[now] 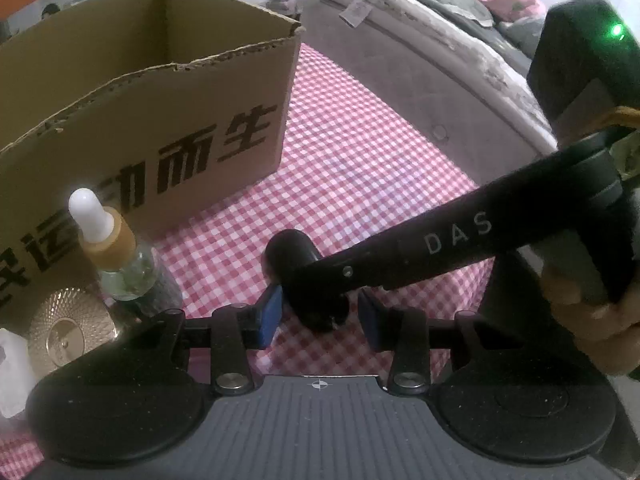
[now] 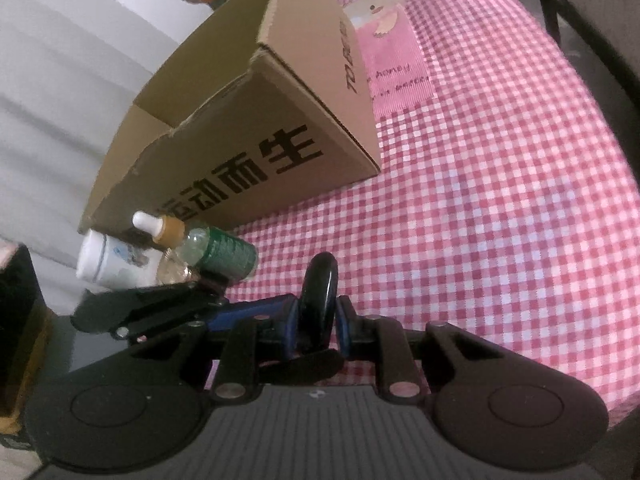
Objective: Organize rigid objects
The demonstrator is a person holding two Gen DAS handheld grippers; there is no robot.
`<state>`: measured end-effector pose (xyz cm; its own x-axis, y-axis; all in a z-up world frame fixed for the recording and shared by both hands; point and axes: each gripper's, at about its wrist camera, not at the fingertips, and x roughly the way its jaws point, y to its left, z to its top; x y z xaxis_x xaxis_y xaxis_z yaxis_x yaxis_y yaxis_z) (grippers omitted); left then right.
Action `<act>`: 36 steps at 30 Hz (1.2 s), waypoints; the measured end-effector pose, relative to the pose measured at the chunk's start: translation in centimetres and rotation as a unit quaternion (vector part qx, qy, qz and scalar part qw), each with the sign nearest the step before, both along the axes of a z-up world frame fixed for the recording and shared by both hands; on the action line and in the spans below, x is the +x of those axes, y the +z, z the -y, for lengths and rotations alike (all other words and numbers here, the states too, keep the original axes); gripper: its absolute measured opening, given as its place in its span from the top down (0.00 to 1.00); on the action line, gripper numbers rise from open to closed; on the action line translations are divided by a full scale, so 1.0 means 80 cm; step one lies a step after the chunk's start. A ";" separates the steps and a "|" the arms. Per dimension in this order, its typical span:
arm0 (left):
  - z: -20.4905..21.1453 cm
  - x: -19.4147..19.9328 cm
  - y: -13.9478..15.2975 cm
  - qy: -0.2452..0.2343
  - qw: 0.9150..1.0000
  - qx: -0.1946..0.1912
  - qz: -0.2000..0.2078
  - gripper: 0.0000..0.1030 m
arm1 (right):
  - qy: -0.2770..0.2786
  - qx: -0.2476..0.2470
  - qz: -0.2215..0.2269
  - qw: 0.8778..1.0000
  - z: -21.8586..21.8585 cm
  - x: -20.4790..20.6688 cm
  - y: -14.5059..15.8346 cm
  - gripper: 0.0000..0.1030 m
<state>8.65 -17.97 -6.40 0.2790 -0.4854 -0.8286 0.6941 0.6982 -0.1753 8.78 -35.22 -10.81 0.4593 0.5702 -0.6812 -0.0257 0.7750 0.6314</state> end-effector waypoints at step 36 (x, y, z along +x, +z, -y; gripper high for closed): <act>-0.138 0.048 0.188 0.125 0.981 -0.057 0.137 0.67 | 0.101 0.014 0.184 0.978 -0.097 0.036 0.224 0.83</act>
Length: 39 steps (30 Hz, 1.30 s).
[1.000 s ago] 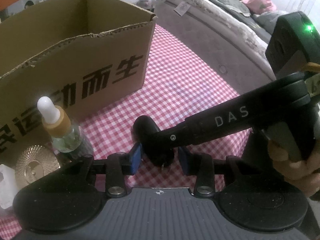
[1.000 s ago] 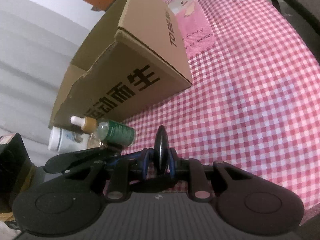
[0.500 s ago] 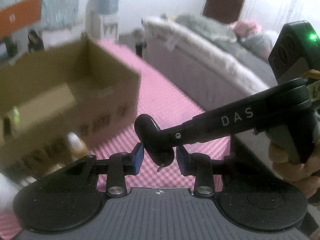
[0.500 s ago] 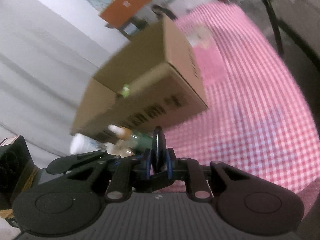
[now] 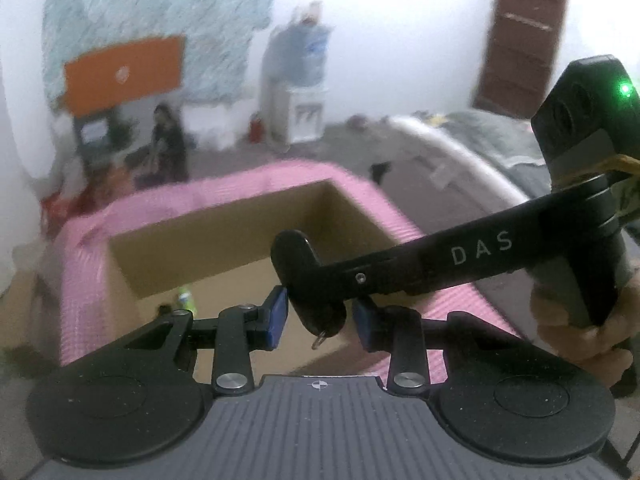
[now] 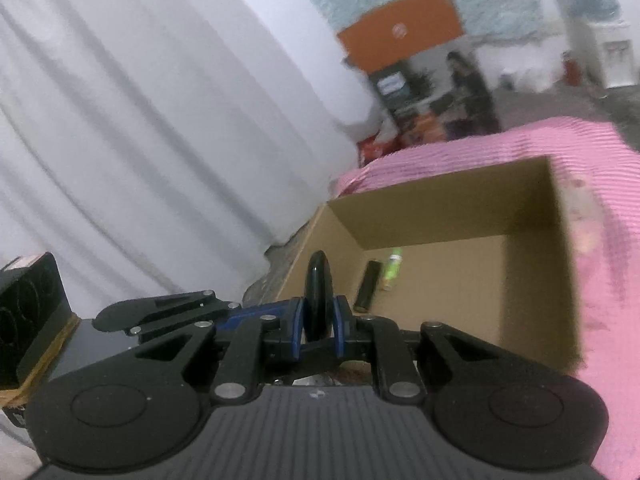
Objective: Organize rigid objects
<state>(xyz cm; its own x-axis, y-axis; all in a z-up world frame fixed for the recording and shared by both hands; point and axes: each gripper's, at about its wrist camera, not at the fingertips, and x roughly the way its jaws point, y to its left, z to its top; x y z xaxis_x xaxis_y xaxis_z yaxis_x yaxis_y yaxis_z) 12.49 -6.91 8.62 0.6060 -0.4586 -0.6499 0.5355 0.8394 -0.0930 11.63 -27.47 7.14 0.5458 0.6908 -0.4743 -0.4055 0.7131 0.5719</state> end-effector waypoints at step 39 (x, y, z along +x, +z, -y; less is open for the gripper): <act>-0.083 -0.002 -0.017 0.020 0.999 -0.028 -0.002 0.41 | 0.028 0.010 -0.097 0.995 -0.007 0.036 -0.027 0.66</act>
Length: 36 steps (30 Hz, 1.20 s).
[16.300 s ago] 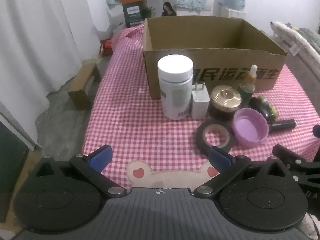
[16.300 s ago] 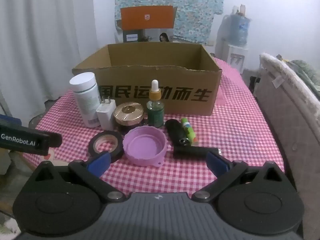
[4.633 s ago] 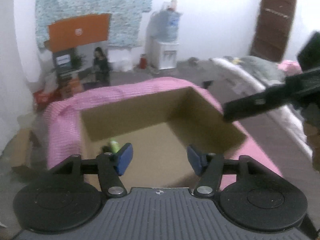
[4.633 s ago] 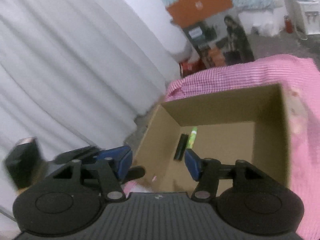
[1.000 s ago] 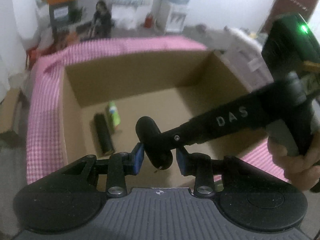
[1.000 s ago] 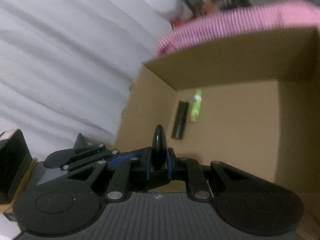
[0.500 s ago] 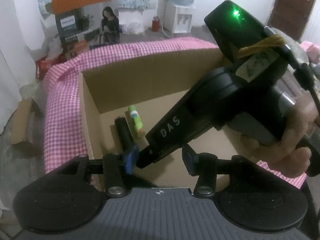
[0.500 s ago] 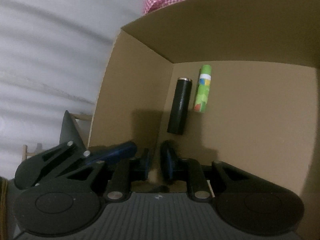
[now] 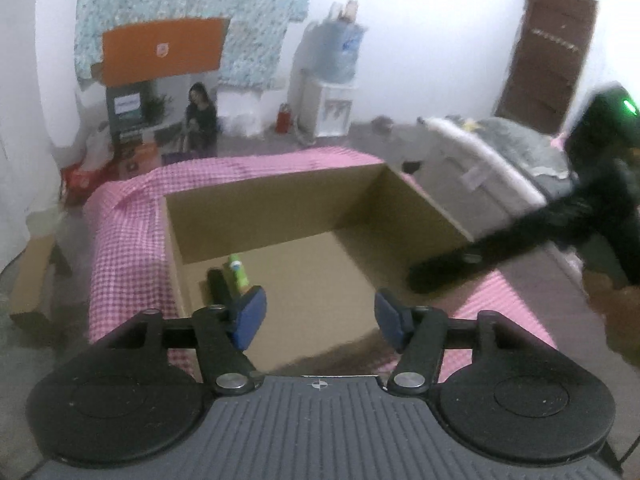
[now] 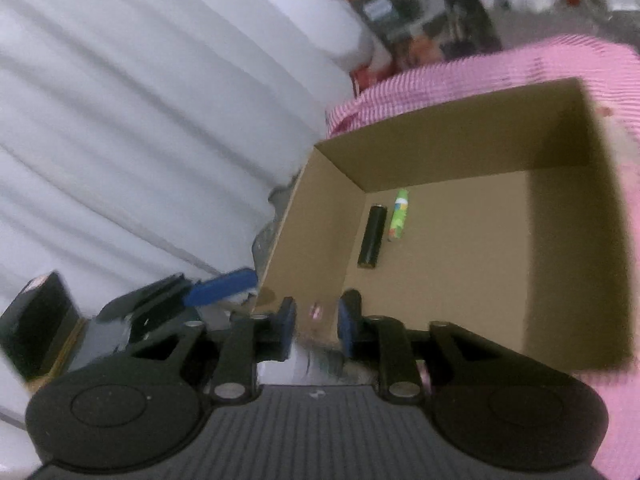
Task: Organize rigid objects
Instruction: 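Grasp the rim of the purple lid with the right gripper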
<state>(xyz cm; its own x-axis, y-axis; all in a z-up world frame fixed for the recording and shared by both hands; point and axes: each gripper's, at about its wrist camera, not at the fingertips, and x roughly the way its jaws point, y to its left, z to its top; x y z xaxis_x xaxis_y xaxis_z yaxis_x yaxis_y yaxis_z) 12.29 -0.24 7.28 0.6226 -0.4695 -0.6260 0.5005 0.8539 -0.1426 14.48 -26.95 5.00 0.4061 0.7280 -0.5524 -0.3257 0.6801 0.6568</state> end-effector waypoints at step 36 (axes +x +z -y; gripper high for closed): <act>0.130 -0.070 -0.154 -0.147 0.977 0.131 -0.082 0.33 | -0.032 -0.188 -0.021 0.981 -0.013 -0.092 -0.176 0.86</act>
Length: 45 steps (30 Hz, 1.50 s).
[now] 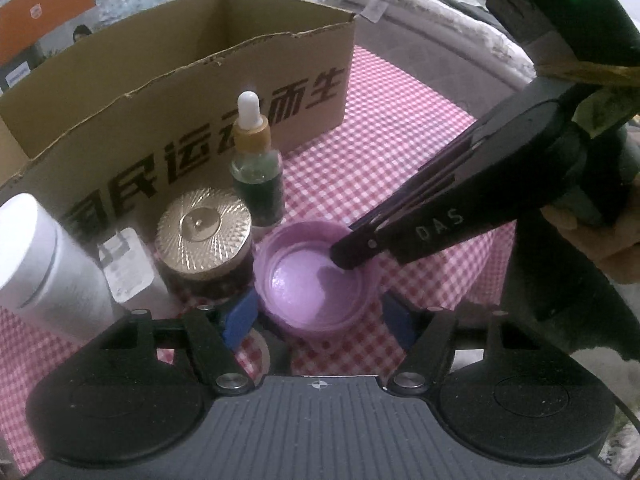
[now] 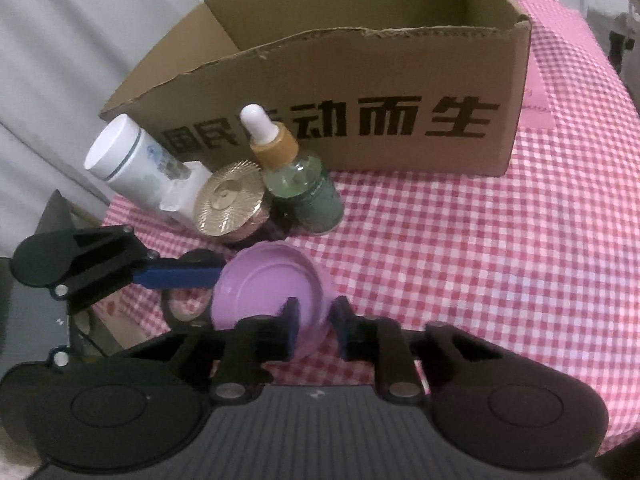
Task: Organize rigid objects
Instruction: 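Grasp the rim of the purple lid with the right gripper, then lift the purple lid and carry it over the box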
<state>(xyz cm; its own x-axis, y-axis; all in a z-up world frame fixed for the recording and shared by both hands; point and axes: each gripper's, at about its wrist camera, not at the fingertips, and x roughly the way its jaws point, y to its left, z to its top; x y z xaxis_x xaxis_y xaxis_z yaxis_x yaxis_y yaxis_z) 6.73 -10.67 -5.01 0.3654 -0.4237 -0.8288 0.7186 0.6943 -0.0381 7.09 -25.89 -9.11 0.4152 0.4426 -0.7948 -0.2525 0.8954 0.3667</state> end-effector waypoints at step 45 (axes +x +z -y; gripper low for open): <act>0.022 -0.028 0.125 -0.012 0.983 -0.084 0.160 0.30 | -0.069 -0.005 0.191 0.979 0.057 -0.081 0.155 0.90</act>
